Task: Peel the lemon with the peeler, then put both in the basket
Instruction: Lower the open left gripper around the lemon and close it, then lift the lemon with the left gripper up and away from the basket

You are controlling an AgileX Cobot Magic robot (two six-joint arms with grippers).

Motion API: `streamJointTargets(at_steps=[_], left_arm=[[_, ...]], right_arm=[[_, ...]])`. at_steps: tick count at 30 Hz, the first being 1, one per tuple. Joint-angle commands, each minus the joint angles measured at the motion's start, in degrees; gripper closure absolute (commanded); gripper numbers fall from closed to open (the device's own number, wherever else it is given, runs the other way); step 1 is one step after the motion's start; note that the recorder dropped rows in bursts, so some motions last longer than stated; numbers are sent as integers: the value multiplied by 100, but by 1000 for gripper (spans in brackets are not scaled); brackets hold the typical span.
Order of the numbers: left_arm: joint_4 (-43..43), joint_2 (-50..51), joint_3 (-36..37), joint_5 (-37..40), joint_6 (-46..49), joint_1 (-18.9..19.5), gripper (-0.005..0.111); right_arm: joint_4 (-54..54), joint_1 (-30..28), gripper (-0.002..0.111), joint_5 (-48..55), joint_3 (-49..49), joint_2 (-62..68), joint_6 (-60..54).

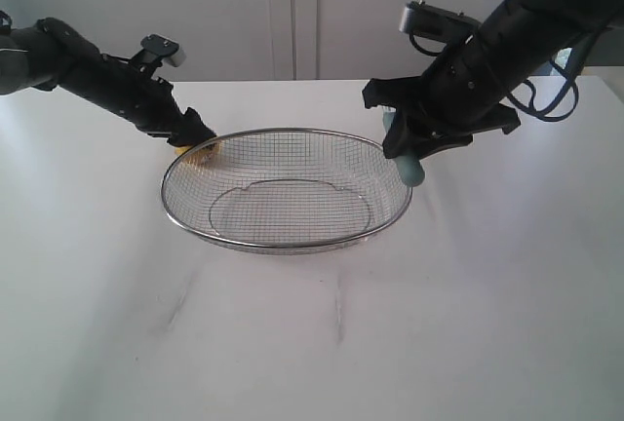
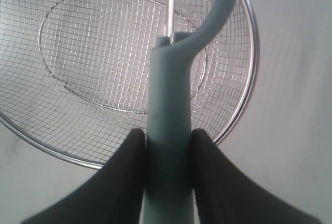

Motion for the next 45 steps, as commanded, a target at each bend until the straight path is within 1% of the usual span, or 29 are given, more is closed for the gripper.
streamJointTargets(at_steps=[1,10,15,17,18,20,23,24,25,26,30,31,34,38,42,45], left_arm=[[-111,-5,39,42,143,-29,30],[-111,16,39,51,274,-29,30],[58,16,39,41,274,-29,30],[83,16,39,41,274,-29,32],[83,16,39,41,274,-18,35],[126,16,39,41,274,-18,44],[164,16,39,53,274,-18,60],[164,16,39,53,274,-18,70],[164,16,39,53,274,-18,75],[164,16,39,40,274,-18,85],[164,4,25,40,274,-4,104],[164,-34,12,55,274,7,107],[179,-196,12,45,241,42,107],[188,-414,2,125,-196,161,107],[188,-731,2,440,-422,235,107],[185,-967,2,839,-647,266,107]], right_arm=[[5,-11,108,-82,23,-18,-68],[5,-11,108,-82,23,-18,-68],[5,-11,108,-82,23,-18,-68],[5,-11,108,-82,23,-18,-68],[5,-11,108,-82,23,-18,-68],[5,-11,108,-92,23,-18,-68],[5,-11,108,-105,23,-18,-68],[5,-11,108,-105,23,-18,-68],[5,-11,108,-105,23,-18,-68],[5,-11,108,-105,23,-18,-68],[5,-11,108,-118,23,-18,-68],[5,-11,108,-128,23,-18,-68],[5,-11,108,-131,23,-18,-68],[5,-11,108,-189,23,-18,-68],[5,-11,108,-164,23,-18,-68],[16,-11,108,-102,23,-18,-68]])
